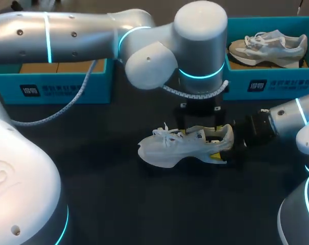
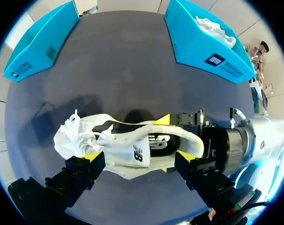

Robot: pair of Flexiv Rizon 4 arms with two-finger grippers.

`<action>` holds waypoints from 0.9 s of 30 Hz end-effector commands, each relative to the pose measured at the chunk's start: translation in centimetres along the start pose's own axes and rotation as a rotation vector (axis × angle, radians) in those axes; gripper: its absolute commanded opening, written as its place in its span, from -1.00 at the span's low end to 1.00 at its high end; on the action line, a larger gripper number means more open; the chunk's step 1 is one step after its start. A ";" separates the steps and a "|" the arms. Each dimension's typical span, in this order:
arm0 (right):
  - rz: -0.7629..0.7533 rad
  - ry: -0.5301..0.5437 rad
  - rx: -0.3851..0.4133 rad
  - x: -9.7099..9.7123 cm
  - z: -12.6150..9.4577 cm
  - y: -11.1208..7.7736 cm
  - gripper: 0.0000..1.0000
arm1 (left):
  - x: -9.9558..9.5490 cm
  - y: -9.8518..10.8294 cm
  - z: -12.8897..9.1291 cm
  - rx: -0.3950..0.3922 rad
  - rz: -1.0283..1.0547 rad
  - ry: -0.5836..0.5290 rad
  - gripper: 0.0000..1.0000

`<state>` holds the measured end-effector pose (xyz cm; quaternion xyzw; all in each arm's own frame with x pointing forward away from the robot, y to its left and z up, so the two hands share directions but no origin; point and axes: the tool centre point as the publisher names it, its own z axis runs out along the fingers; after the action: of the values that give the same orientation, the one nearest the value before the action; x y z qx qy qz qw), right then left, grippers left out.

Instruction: Take the shoe out of the shoebox, open the shoe tongue, remove and reinsert the insole, then place the shoe into the shoebox

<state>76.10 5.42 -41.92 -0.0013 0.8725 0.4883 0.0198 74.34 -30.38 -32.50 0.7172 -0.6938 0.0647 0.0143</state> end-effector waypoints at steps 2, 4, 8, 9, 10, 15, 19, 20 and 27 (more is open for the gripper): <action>0.000 -0.001 0.004 0.3 0.7 -0.1 -1.00 | 0.1 0.2 0.7 0.008 -0.003 -0.039 1.00; 0.000 -0.001 0.004 0.3 0.7 -0.1 -1.00 | 0.0 0.3 0.8 0.012 -0.007 -0.058 1.00; 0.000 -0.001 0.004 0.3 0.7 -0.1 -1.00 | -0.3 0.4 1.2 0.016 -0.016 -0.082 1.00; 0.000 -0.001 0.004 0.3 0.7 -0.1 -1.00 | -0.4 0.4 1.3 0.011 -0.017 -0.084 1.00; 0.000 -0.001 0.004 0.3 0.7 -0.1 -1.00 | -0.4 0.4 1.4 0.009 -0.016 -0.089 1.00; 0.000 -0.001 0.004 0.3 0.7 -0.1 -1.00 | -0.5 0.4 2.1 0.004 -0.015 -0.127 1.00; 0.000 -0.001 0.004 0.3 0.7 -0.1 -1.00 | -0.6 0.5 2.4 0.006 -0.018 -0.157 1.00; 0.000 -0.001 0.004 0.3 0.7 -0.1 -1.00 | -0.6 0.5 2.5 0.005 -0.020 -0.159 1.00; 0.000 -0.001 0.004 0.3 0.7 -0.1 -1.00 | -1.0 0.6 2.7 0.024 -0.021 -0.221 1.00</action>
<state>76.10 5.43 -41.92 -0.0013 0.8724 0.4883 0.0198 74.63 -28.97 -35.39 0.7179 -0.6944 -0.0038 -0.0495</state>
